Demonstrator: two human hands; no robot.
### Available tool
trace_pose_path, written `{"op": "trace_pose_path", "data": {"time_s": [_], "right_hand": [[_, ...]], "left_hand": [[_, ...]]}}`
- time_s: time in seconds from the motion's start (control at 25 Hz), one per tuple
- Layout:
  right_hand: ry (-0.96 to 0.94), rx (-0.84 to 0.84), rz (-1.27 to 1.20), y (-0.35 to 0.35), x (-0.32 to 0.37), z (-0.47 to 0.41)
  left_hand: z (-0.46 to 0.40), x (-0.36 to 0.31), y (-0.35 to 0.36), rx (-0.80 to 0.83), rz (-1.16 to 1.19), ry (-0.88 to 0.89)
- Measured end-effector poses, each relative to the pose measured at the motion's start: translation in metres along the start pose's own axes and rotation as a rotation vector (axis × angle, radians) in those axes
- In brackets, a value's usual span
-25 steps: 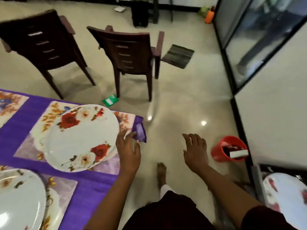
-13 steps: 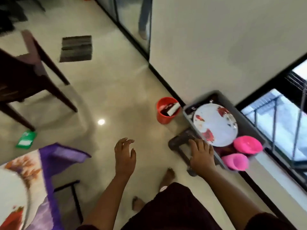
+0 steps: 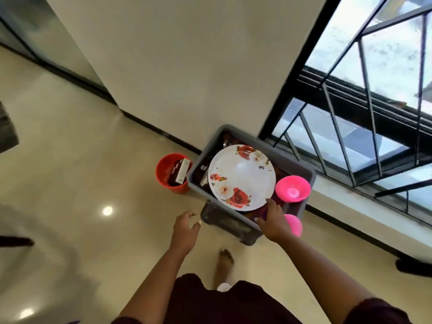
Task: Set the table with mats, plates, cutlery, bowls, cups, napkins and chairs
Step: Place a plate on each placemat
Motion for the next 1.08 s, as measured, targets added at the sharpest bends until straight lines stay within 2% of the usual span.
{"op": "trace_pose_path", "data": {"time_s": [0.12,0.24,0.4,0.6,0.72,0.8,0.88,1.0,1.08], "right_hand": [[0.135,-0.006,-0.285,-0.002,0.005,-0.038],[0.28,-0.003,-0.399,-0.002,0.001,-0.065],[0.426,-0.076,-0.565,0.003,-0.024,-0.096],[0.627,-0.181,-0.847,0.055,-0.074,-0.137],[0.71,-0.253,-0.906,0.083,-0.09,-0.161],[0.762,-0.284,-0.839,0.101,-0.106,-0.171],[0.805,-0.292,-0.78,0.113,-0.115,-0.176],[0.806,-0.302,-0.893,0.122,-0.118,-0.185],[0.828,-0.334,-0.976,0.128,-0.122,-0.19]], "left_hand": [[-0.026,-0.017,0.009,0.055,0.146,-0.124],[-0.06,-0.041,0.011,0.101,0.201,-0.185],[-0.127,-0.071,0.012,0.158,0.143,-0.134],[-0.202,-0.073,0.037,0.265,0.006,-0.14],[-0.237,-0.055,0.063,0.348,-0.118,-0.169],[-0.25,-0.042,0.081,0.379,-0.162,-0.169],[-0.257,-0.032,0.091,0.358,-0.189,-0.166],[-0.263,-0.028,0.098,0.311,-0.185,-0.121],[-0.268,-0.031,0.096,0.297,-0.11,-0.168]]}}
Point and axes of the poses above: each hand's wrist, its own z-axis away from the middle knuckle, its own y-axis out of the palm, x = y × z, the point moved 8 cm from there along -z, towards the middle knuckle, and after that the axes turned 8 degrees about -z, right-handed, at the moved point
